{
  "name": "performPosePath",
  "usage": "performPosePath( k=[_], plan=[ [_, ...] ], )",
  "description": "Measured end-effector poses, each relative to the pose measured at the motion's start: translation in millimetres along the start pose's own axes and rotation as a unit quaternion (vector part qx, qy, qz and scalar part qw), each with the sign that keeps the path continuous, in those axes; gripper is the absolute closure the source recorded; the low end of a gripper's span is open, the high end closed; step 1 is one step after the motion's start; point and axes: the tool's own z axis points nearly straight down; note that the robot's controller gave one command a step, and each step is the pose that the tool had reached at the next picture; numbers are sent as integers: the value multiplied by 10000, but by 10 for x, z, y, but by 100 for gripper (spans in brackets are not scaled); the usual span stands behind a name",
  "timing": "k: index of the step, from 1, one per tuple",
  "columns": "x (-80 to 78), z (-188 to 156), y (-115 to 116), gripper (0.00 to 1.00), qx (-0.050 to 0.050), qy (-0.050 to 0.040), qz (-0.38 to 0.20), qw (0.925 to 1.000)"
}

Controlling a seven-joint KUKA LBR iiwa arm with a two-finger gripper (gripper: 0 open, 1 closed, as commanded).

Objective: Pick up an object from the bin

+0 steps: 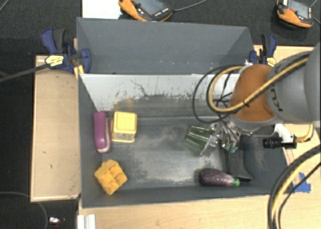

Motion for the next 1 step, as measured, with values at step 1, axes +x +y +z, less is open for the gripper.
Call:
performPosePath(
  k=[1],
  plan=[
    [27, -226, -11, 100, 15, 43, -16, 10000]
  ],
)
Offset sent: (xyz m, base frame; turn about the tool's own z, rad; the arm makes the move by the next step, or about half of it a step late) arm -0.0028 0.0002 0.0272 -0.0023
